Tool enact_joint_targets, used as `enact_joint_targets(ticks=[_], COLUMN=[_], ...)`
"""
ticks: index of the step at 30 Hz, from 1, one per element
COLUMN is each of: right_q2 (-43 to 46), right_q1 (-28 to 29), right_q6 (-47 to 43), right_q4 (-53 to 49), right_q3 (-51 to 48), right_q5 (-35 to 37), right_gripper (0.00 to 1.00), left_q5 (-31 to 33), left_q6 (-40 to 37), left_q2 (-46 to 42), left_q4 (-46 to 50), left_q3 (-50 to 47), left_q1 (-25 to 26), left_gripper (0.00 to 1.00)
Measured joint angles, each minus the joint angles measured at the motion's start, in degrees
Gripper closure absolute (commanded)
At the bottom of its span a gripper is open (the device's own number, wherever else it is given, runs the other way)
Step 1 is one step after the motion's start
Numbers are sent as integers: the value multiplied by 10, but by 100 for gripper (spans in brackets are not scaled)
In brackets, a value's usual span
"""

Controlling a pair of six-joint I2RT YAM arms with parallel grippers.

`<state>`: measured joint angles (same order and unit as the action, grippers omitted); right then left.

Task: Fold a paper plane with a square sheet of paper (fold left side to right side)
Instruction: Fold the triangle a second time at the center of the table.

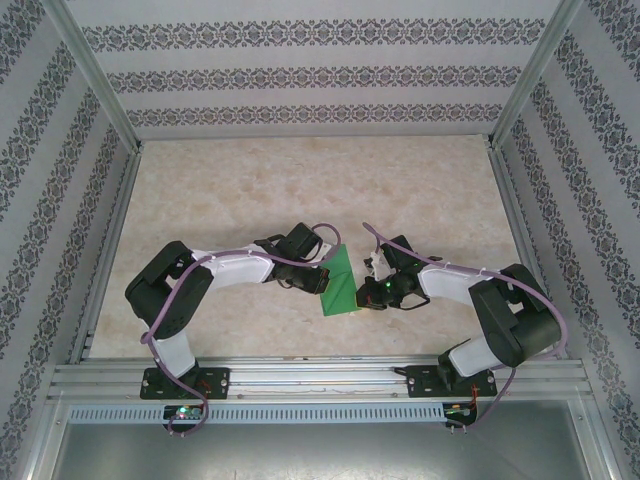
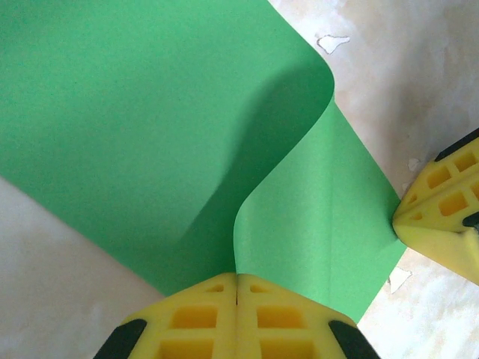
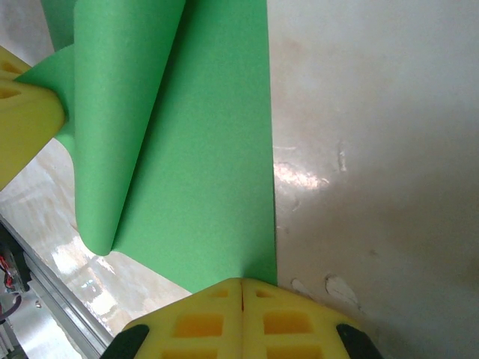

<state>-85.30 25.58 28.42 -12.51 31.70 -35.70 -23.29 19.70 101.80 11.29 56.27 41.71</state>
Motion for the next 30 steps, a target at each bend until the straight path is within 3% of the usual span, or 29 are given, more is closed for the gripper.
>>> enact_joint_targets(ticks=[30], right_q2=[-4], right_q1=[0], right_q6=[-2], right_q4=[-1], right_q3=[2], right_q5=[-4], right_gripper=[100], left_q5=[3], left_q6=[-1], left_q2=[24], left_q4=[-7], left_q3=[7], left_q1=[-6], left_gripper=[100])
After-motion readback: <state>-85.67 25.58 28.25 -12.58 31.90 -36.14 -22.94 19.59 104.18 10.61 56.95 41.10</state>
